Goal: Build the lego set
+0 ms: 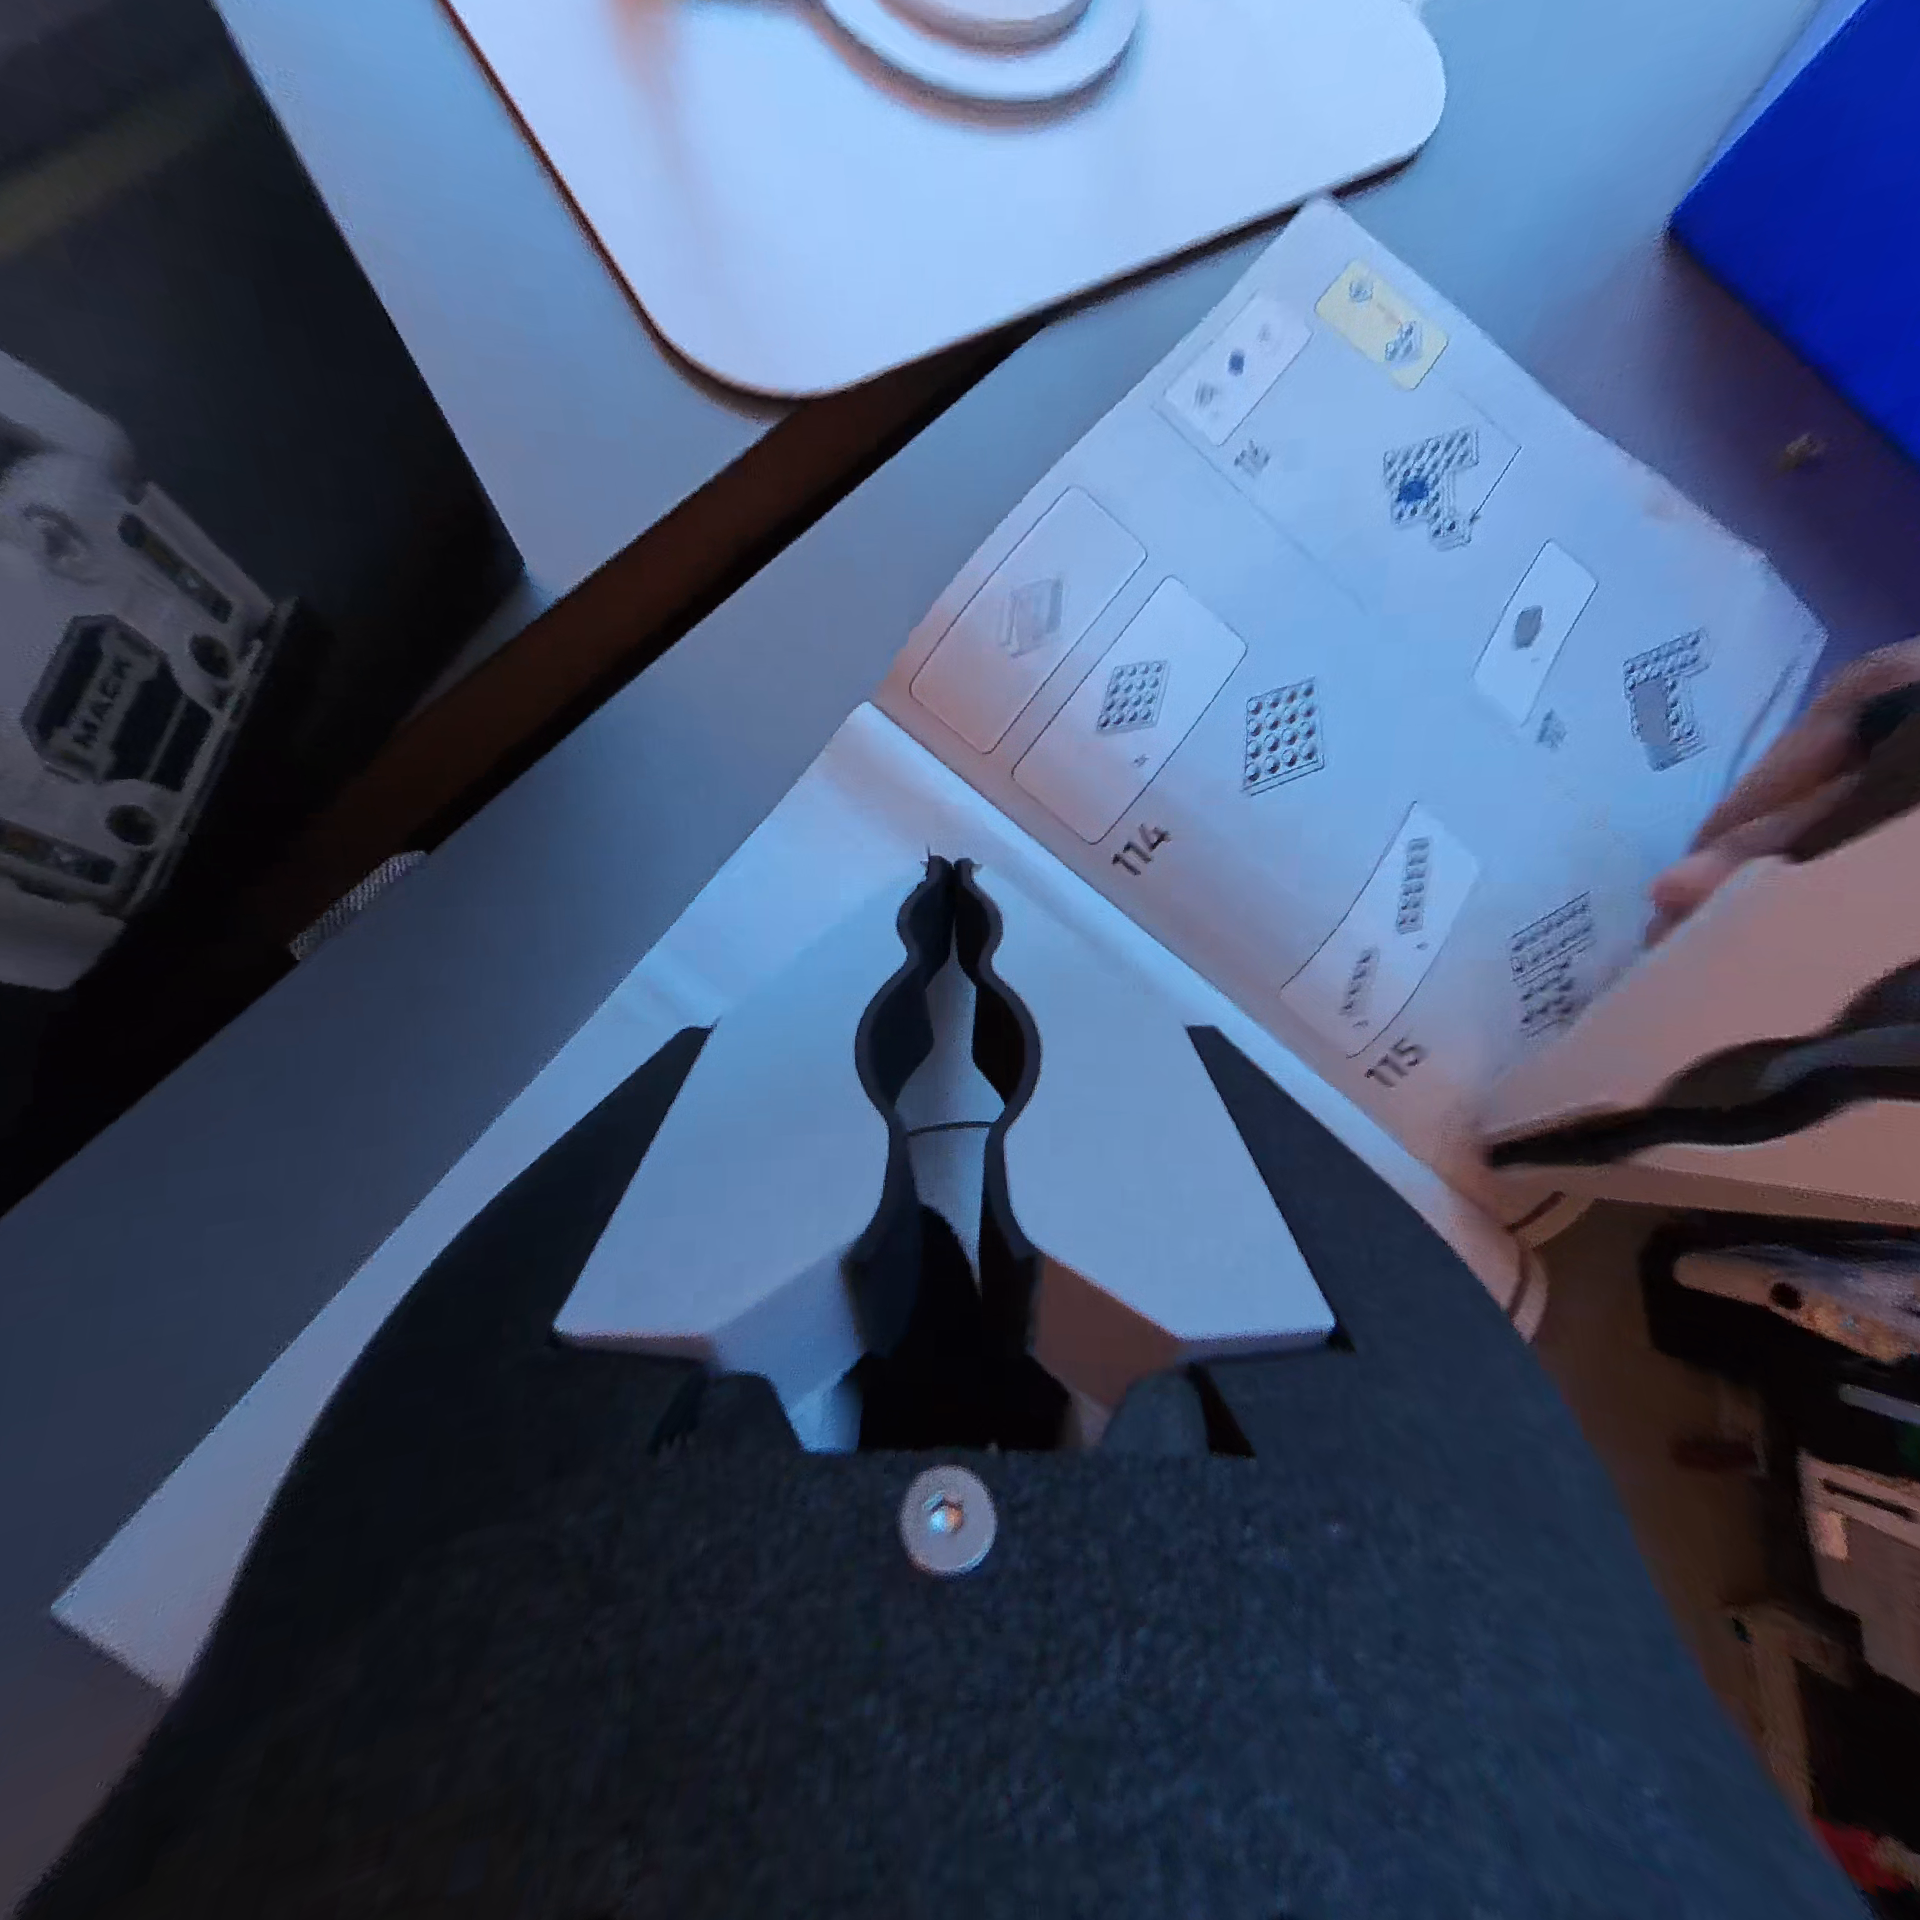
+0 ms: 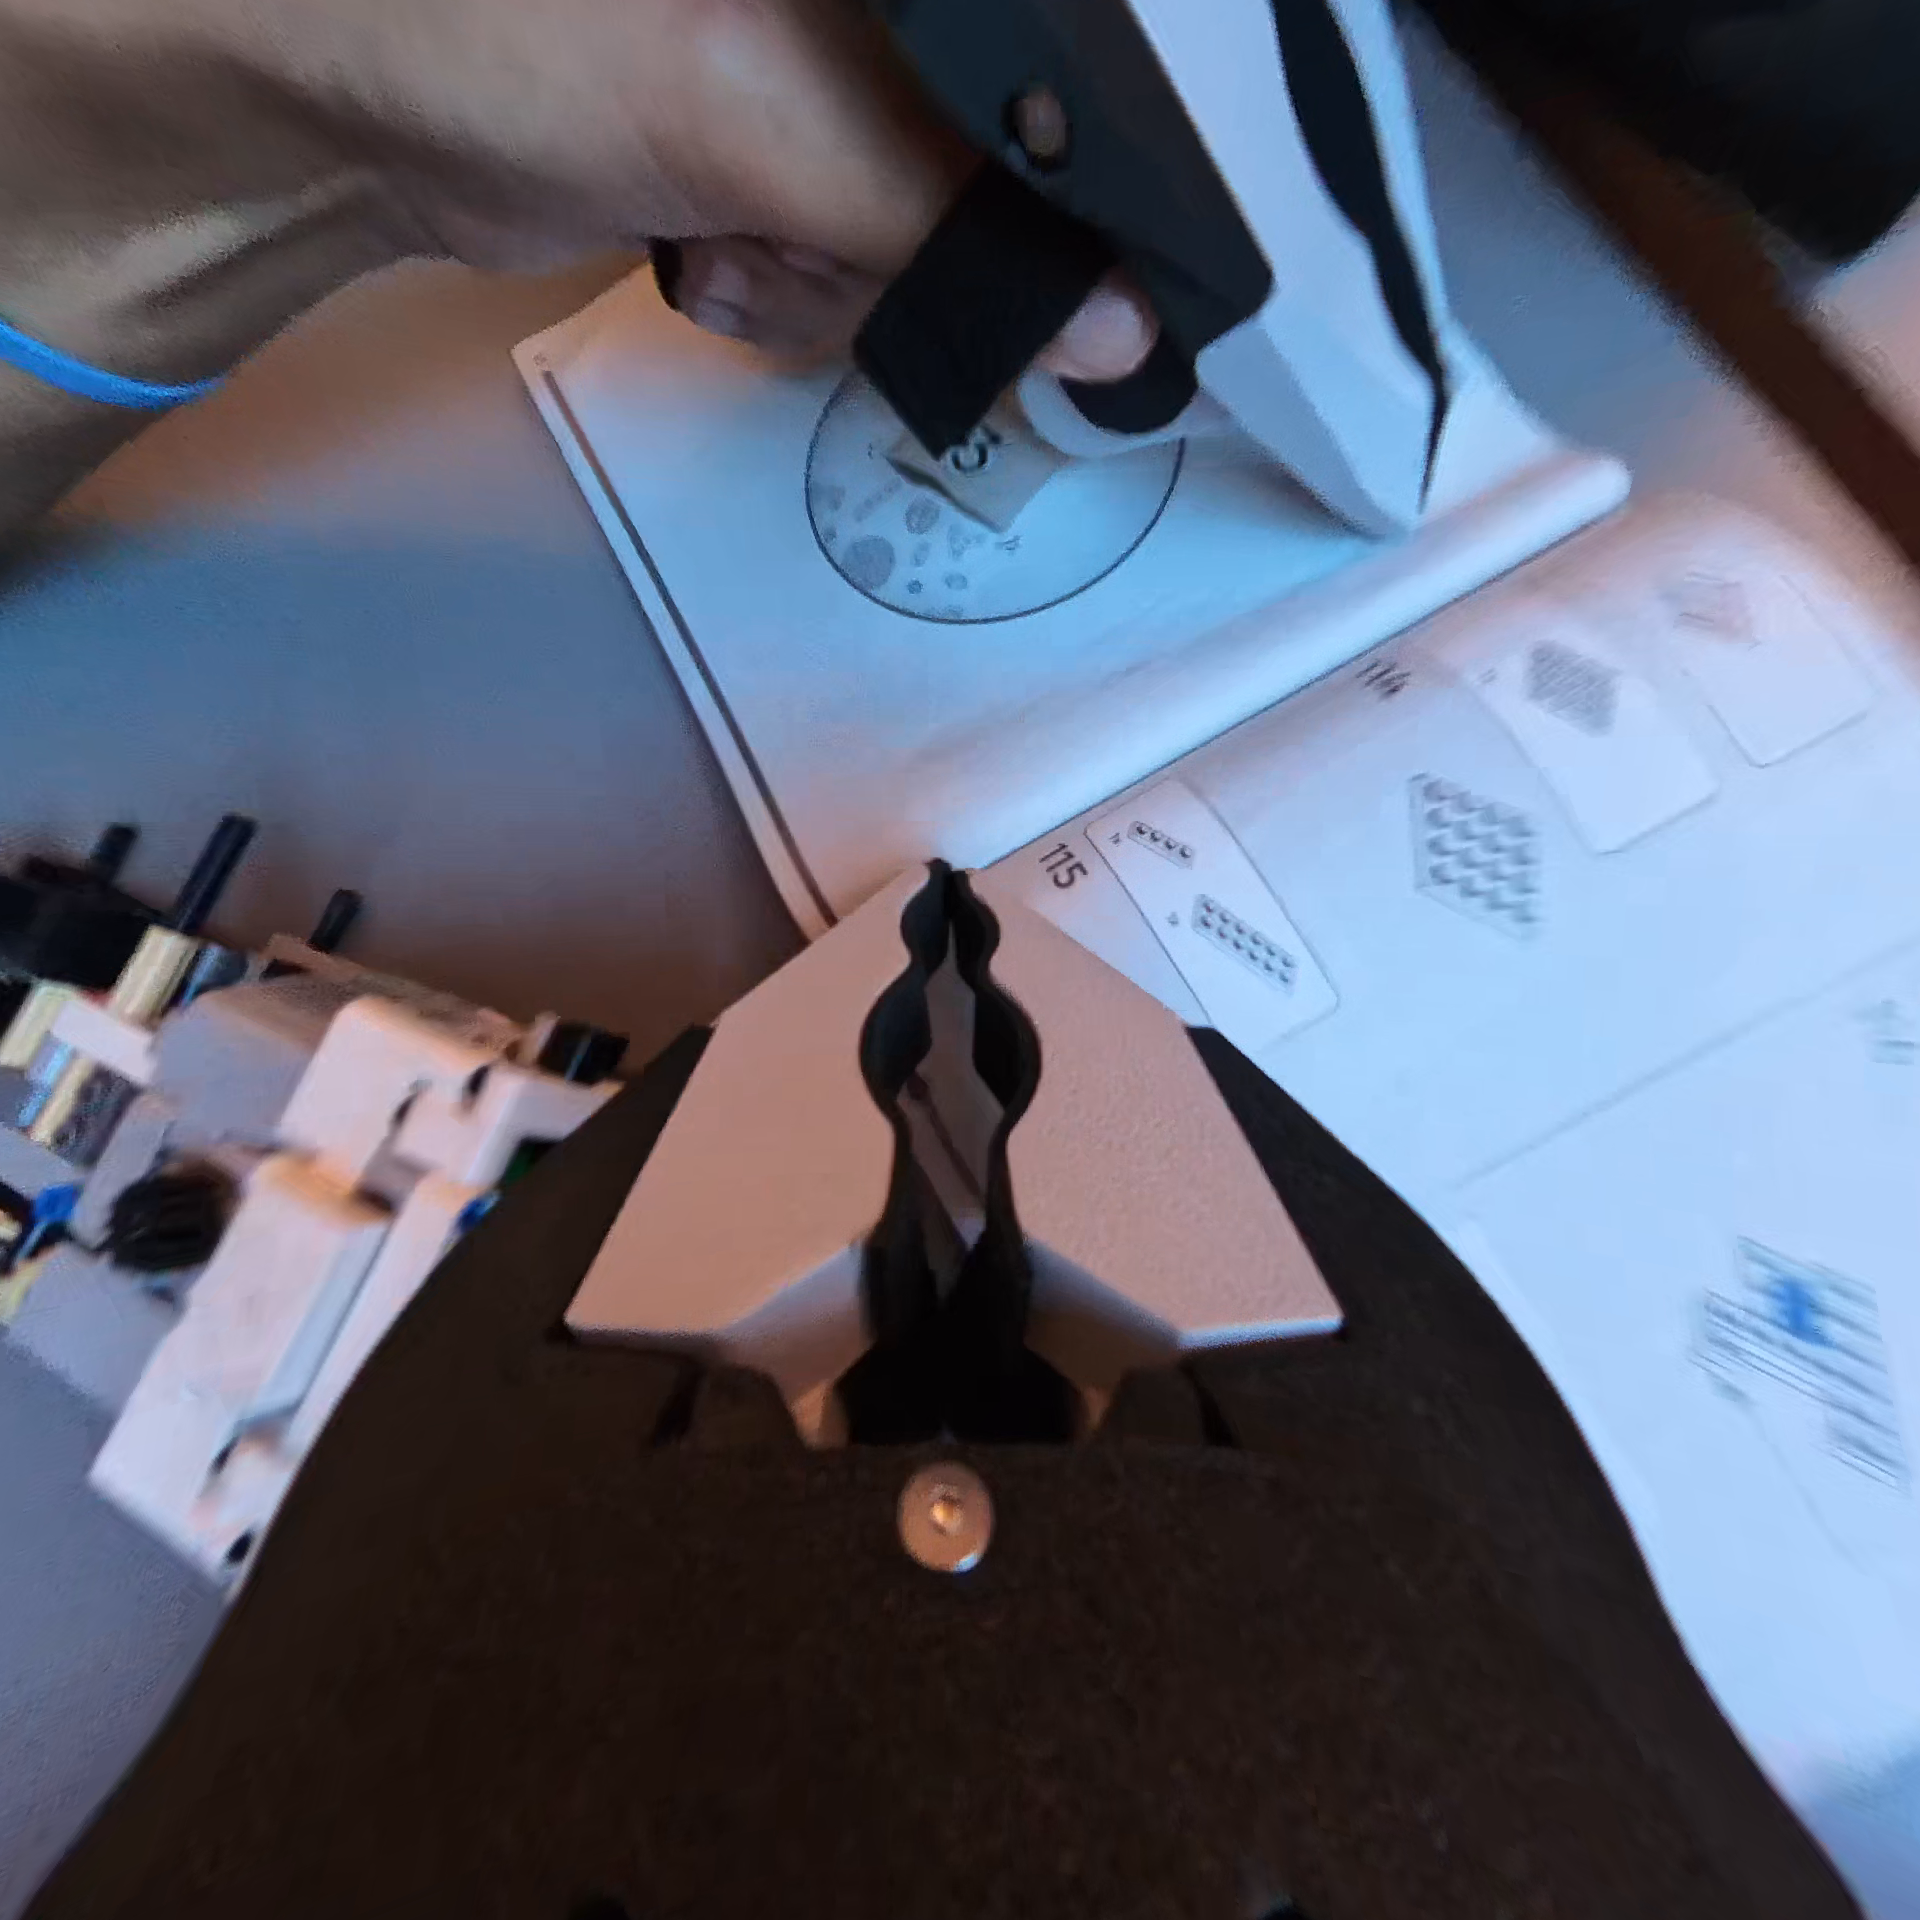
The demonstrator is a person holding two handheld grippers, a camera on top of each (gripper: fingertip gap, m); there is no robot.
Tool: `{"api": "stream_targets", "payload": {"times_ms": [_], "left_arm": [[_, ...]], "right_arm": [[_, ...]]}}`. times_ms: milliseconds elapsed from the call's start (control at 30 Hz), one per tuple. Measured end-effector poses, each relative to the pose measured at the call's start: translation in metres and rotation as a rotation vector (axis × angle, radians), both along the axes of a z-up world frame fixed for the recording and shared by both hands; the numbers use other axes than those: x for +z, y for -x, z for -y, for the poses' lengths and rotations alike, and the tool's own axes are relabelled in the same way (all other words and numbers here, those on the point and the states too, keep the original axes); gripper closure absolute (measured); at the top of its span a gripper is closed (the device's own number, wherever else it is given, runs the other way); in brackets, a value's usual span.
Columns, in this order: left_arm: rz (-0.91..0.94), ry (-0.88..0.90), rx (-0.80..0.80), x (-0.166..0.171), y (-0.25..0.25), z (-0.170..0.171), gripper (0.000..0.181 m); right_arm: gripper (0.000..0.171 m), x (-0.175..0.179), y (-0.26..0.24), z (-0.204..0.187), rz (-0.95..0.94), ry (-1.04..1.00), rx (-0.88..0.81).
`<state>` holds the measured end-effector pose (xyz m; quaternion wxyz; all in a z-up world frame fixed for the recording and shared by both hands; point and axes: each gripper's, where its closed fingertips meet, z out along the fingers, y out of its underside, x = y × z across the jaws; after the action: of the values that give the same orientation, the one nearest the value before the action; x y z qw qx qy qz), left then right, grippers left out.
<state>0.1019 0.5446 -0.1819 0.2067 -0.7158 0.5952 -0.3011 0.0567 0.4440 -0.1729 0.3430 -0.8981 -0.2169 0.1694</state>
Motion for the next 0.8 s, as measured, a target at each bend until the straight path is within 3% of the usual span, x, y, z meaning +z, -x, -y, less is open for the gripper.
{"api": "stream_targets", "payload": {"times_ms": [33,100,233,367,467,533,600,700,800], "left_arm": [[0.029,0.001,0.012,0.008,0.000,0.002,0.181],[0.136,-0.010,0.032,0.034,0.005,0.009,0.163],[0.364,-0.160,0.030,0.086,0.048,0.029,0.155],[0.483,-0.251,0.100,0.097,0.113,0.048,0.156],[0.463,-0.279,0.149,0.082,0.156,0.061,0.155],[0.506,-0.269,0.183,0.077,0.177,0.072,0.156],[0.555,-0.239,0.211,0.073,0.191,0.081,0.157],[0.603,-0.248,0.219,0.079,0.200,0.087,0.159],[0.654,-0.282,0.199,0.090,0.199,0.090,0.163]], "right_arm": [[0.158,0.018,-0.002,0.004,0.037,-0.080,-0.005],[0.152,0.066,-0.006,0.028,0.034,-0.212,-0.052],[0.130,0.116,-0.014,0.121,0.056,-0.354,-0.260],[0.137,0.077,-0.041,0.223,0.155,-0.325,-0.658],[0.122,0.034,-0.036,0.268,0.070,-0.239,-0.842],[0.122,0.014,-0.035,0.279,0.072,-0.208,-0.898],[0.135,0.001,-0.039,0.288,0.140,-0.171,-0.927],[0.151,-0.002,-0.044,0.286,0.203,-0.176,-0.914],[0.153,-0.010,-0.045,0.281,0.207,-0.136,-0.878]]}}
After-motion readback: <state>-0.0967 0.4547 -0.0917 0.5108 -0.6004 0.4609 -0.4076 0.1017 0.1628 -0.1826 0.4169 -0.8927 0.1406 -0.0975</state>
